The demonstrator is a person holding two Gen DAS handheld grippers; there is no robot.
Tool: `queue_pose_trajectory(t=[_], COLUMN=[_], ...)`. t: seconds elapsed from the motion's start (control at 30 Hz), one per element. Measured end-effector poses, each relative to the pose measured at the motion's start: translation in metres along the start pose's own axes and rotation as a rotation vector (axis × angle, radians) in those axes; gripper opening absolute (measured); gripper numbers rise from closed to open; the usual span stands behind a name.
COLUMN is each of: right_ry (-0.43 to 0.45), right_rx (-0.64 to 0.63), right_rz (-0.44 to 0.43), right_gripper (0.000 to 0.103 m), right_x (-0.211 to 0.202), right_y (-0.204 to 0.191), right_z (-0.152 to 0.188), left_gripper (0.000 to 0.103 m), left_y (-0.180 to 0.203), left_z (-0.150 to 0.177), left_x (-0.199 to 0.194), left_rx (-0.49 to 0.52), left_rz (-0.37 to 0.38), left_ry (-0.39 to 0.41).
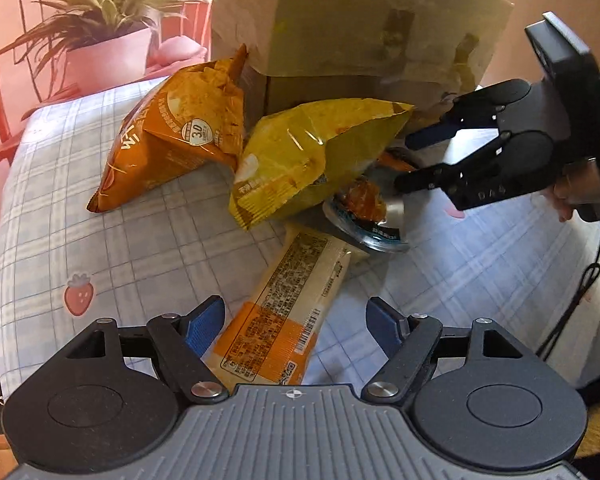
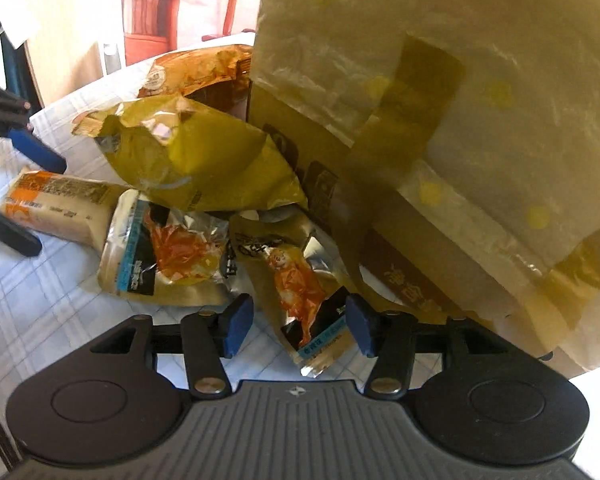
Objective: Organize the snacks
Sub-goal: 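Close the left gripper on the orange-striped bar while the right gripper grasps the clear printed packet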
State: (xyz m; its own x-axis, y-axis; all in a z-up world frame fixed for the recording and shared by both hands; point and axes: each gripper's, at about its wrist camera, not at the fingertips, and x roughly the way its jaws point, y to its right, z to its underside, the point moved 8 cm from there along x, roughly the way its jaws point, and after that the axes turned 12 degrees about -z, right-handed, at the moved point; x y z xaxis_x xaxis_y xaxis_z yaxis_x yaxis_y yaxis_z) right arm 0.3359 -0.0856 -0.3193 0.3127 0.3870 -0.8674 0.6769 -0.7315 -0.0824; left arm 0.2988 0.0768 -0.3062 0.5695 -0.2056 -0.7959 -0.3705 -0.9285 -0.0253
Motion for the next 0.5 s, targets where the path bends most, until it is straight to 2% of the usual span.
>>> queue_pose_trajectory(t=[0.07, 0.1, 0.23, 0.33, 0.5], right_ry=[0.034, 0.049, 0.066, 0.079, 0.129], right_rx=[0.028, 0.046, 0.099, 0.13, 0.235], right_rz=[-0.002, -0.008, -0.027, -0.02, -0.042], right_gripper=[0.055, 0.055, 0.049, 0.037, 0.032], right_x=[0.001, 0.001, 0.006, 0.005, -0.015], right_y=[0.002, 0.003, 0.002, 0.0, 0.003], right_z=[-0.005, -0.007, -0.01, -0.005, 0.013], left_gripper=[0.073, 0.066, 0.054, 0.052, 0.051], left_y=[0.0, 0.001, -0.002, -0.002, 0.001], left_z=[0.001, 0.001, 0.002, 0.005, 0.014], left_x=[0.003, 0.005, 0.004, -0.001, -0.008], left_rx=[-0.02, -0.033, -0.087, -0.112, -0.175], left_rz=[-0.02, -0.038, -0.069, -0.077, -0.066], left_ry=[0.004, 0.006, 0.022, 0.025, 0.018])
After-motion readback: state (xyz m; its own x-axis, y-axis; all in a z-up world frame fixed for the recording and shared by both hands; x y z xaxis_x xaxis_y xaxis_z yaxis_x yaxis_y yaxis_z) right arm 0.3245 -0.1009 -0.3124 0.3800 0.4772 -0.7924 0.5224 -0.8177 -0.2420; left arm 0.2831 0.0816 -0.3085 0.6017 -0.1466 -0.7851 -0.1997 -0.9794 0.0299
